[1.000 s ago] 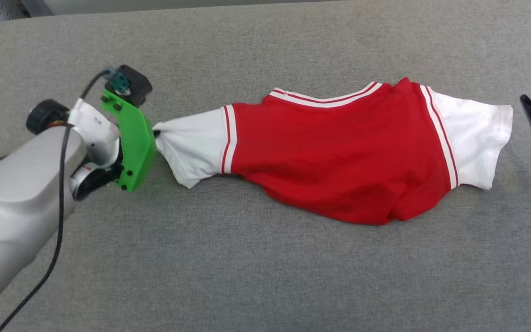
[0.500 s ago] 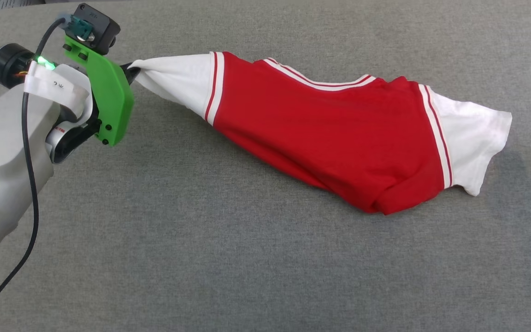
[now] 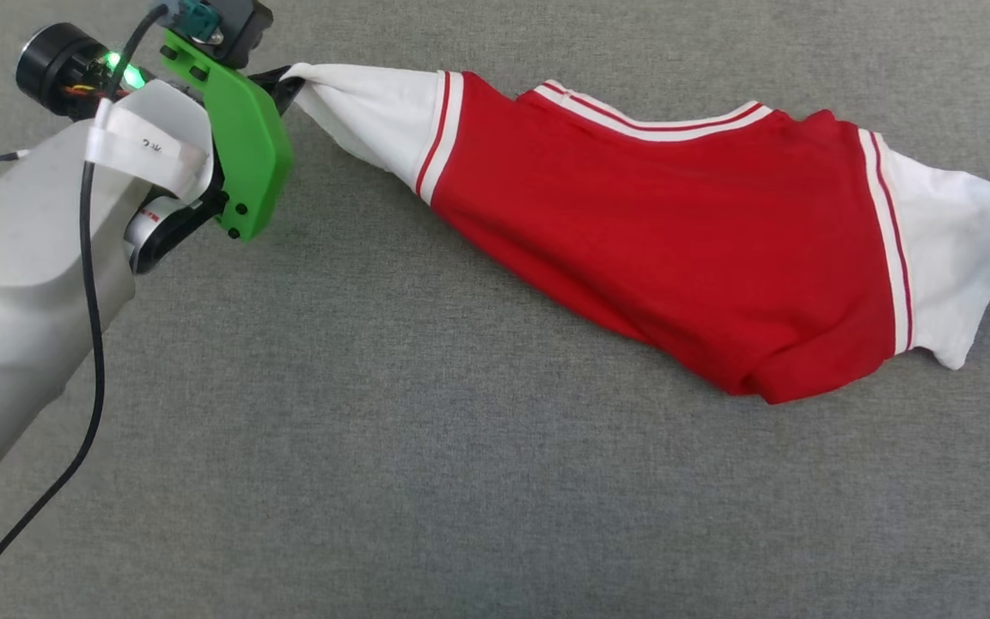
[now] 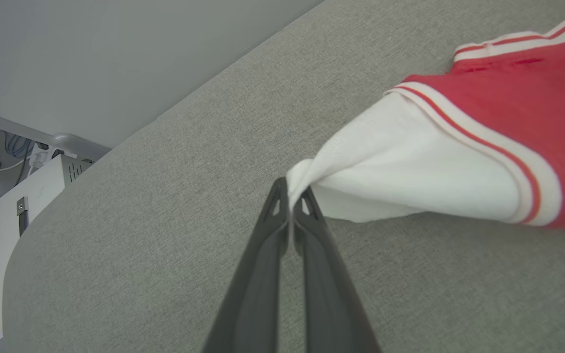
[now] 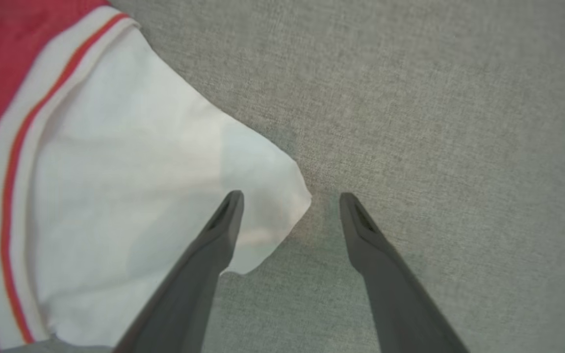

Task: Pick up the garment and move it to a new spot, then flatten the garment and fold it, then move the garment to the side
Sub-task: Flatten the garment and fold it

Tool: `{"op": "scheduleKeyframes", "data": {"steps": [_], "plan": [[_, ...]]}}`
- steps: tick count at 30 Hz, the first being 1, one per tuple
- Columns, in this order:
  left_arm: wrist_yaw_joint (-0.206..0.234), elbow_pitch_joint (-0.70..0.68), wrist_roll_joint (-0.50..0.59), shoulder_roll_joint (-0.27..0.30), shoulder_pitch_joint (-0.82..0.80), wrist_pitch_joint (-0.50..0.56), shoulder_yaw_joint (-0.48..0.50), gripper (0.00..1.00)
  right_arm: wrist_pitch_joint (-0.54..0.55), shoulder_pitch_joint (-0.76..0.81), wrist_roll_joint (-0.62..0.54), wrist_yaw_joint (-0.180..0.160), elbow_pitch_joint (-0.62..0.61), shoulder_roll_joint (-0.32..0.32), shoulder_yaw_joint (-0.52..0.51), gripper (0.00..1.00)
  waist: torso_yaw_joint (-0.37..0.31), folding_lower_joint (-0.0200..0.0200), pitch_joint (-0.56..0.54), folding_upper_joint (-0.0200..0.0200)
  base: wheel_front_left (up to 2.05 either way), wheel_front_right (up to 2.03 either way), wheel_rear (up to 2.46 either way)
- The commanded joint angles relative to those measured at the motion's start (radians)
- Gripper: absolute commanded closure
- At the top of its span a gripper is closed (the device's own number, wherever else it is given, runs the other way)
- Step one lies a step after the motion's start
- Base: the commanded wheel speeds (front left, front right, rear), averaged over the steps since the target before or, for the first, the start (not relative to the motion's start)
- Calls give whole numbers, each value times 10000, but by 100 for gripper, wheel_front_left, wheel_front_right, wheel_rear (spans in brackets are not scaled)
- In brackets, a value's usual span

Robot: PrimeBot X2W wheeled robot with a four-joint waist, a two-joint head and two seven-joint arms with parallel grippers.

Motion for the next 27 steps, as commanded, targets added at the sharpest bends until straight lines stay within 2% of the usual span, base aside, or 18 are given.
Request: {"op": "scheduleKeyframes", "data": {"steps": [1,6,13,14,19,27], "plan": [[54,-31,96,-79,-231,-102,-21,100,-13,-84,-45,-6,219,150,116,0,225,0,240,0,0,0,0],[79,-134,186,-171,-273,-219,-69,100,-113,182,190,-6,905,524,601,0,328,0,405,0,0,0,0],[89,-115,190,-148,-226,-246,-118,100,-238,382,480,-6,1174,569,1391,0,277,0,310,0,0,0,0],[88,-91,178,-147,-203,-244,-128,100,-314,352,521,-6,1169,544,1469,100,252,0,260,0,0,0,0],[79,66,100,-129,-42,-258,-184,100,-853,79,572,-6,1187,413,1613,100,105,0,-85,0,0,0,0],[62,238,108,-14,128,-569,-251,100,-2582,-398,677,-6,992,307,1438,100,-188,0,-1230,0,0,0,0]]}}
